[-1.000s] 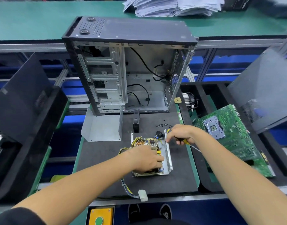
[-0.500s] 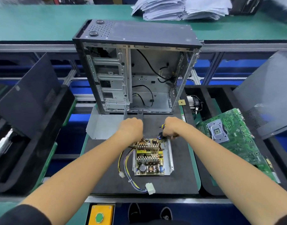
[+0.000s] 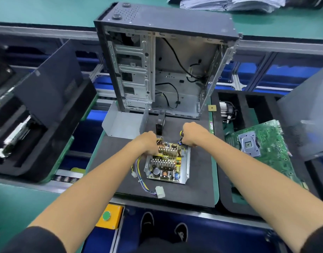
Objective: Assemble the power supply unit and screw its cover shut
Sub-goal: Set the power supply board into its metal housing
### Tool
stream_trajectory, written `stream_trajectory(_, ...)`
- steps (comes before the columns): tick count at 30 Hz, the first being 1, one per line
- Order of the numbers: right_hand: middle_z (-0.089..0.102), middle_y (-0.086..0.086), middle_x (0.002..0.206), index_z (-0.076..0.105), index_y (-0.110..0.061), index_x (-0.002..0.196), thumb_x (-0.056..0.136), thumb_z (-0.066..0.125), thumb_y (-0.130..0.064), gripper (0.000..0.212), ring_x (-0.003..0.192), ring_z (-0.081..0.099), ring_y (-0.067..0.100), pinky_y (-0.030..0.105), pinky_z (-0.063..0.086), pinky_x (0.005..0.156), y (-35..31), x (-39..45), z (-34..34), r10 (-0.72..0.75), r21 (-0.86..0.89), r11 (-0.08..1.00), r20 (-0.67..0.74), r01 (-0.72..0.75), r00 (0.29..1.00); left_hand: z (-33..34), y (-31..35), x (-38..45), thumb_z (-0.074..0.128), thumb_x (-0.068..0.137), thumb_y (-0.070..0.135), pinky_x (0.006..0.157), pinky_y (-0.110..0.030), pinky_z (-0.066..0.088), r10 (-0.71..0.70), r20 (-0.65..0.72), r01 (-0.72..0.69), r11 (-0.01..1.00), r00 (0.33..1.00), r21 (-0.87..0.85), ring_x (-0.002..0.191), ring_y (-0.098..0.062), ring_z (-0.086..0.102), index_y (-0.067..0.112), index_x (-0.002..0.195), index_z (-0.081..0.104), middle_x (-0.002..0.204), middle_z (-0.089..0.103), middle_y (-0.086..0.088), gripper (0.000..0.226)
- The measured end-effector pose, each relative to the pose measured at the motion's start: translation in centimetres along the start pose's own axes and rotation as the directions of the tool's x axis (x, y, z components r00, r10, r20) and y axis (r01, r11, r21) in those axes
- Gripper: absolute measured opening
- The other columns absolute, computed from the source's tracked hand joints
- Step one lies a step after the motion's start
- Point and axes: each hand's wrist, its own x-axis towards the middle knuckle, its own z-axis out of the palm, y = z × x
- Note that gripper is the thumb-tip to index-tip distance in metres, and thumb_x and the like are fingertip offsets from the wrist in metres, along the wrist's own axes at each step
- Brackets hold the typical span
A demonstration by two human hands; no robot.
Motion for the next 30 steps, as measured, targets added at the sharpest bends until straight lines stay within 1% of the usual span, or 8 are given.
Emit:
stream_trajectory(3, 0.052, 0.007, 0.055, 0.046, -0.01, 0.061, 0.072, 0.051, -0.001, 0.015, 0.047, 0.044, 0.022, 0.02, 0.032, 0.04, 0.5, -0.9, 0.0, 0.002, 0.011, 1.0, 0.009, -0.002, 1.0, 0.2, 0.4, 0.2, 0.048, 0.076, -0.002, 0.041, -0.023, 0.039, 0.037, -0.072, -0.034, 0.998, 0.997, 0.044, 0.055, -0.023, 0.056, 0.004, 0.082, 0.05, 0.072, 0.058, -0.012, 0.009)
stream_trajectory(6, 0.058, 0.007, 0.043, 0.055, -0.007, 0.067, 0.081, 0.05, -0.005, 0.015, 0.036, 0.053, 0.019, 0.017, 0.037, 0.036, 1.2, -2.4, 0.0, 0.039, 0.007, 0.999, 0.142, -0.04, 0.989, 0.3, 1.6, 0.3, 0.05, 0.077, -0.003, 0.048, -0.028, 0.037, 0.097, -0.132, -0.068, 0.976, 0.987, 0.205, 0.06, -0.021, 0.051, 0.011, 0.074, 0.042, 0.073, 0.05, -0.004, 0.016)
stream_trajectory(9, 0.056, 0.005, 0.037, 0.055, 0.0, 0.07, 0.088, 0.049, -0.006, 0.021, 0.029, 0.051, 0.016, 0.019, 0.041, 0.041, 1.8, -3.8, 0.6, 0.067, -0.043, 0.997, 0.33, -0.056, 0.942, 0.0, 3.3, 0.6, 0.052, 0.076, -0.005, 0.06, -0.033, 0.043, 0.184, -0.165, -0.115, 0.927, 0.969, 0.357, 0.073, -0.026, 0.053, 0.011, 0.089, 0.047, 0.078, 0.048, -0.001, 0.021)
stream_trajectory(13, 0.057, 0.01, 0.039, 0.041, 0.002, 0.065, 0.088, 0.044, -0.001, 0.024, 0.029, 0.047, 0.017, 0.023, 0.035, 0.043, 2.3, -4.9, 0.9, 0.067, 0.022, 0.996, 0.409, -0.084, 0.91, -1.1, 5.0, 1.3, 0.05, 0.081, 0.001, 0.066, -0.035, 0.041, 0.326, -0.169, -0.194, 0.827, 0.93, 0.528, 0.095, -0.031, 0.062, 0.009, 0.109, 0.057, 0.109, 0.062, -0.009, 0.03)
stream_trajectory(20, 0.059, 0.019, 0.069, 0.036, -0.01, 0.071, 0.09, 0.033, 0.002, 0.022, 0.041, 0.036, 0.019, 0.023, 0.024, 0.04, 2.1, -5.3, 1.1, 0.055, 0.154, 0.975, 0.541, -0.163, 0.839, -2.8, 6.5, 3.2, 0.05, 0.085, 0.008, 0.066, -0.035, 0.043, 0.531, -0.112, -0.291, 0.614, 0.84, 0.734, 0.092, -0.027, 0.063, 0.012, 0.107, 0.056, 0.102, 0.064, -0.005, 0.024)
stream_trajectory(22, 0.057, 0.019, 0.066, 0.04, 0.0, 0.085, 0.09, 0.032, 0.0, 0.01, 0.037, 0.037, 0.019, 0.02, 0.023, 0.039, 1.6, -4.9, 1.4, 0.077, 0.179, 0.963, 0.538, -0.204, 0.839, -3.1, 6.5, 3.9, 0.049, 0.086, 0.009, 0.066, -0.035, 0.04, 0.563, -0.101, -0.308, 0.583, 0.82, 0.752, 0.093, -0.027, 0.063, 0.014, 0.106, 0.056, 0.103, 0.063, -0.005, 0.021)
stream_trajectory(25, 0.06, 0.02, 0.069, 0.042, 0.004, 0.122, 0.093, 0.033, -0.004, 0.031, 0.041, 0.042, 0.02, 0.021, 0.026, 0.04, 1.4, -4.4, 1.8, 0.068, 0.216, 0.954, 0.521, -0.208, 0.851, -3.4, 6.2, 4.8, 0.049, 0.085, 0.007, 0.065, -0.034, 0.038, 0.578, -0.093, -0.321, 0.572, 0.81, 0.755, 0.091, -0.027, 0.063, 0.015, 0.099, 0.056, 0.099, 0.063, -0.004, 0.017)
stream_trajectory(30, 0.055, 0.013, 0.046, 0.047, -0.003, 0.078, 0.092, 0.044, -0.008, 0.014, 0.035, 0.049, 0.016, 0.019, 0.026, 0.039, 2.0, -4.1, 0.9, 0.031, 0.37, 0.892, 0.525, -0.261, 0.851, -3.3, 5.3, 6.1, 0.052, 0.086, 0.009, 0.065, -0.033, 0.036, 0.582, -0.071, -0.368, 0.599, 0.81, 0.711, 0.087, -0.025, 0.062, 0.016, 0.097, 0.057, 0.095, 0.064, -0.003, 0.015)
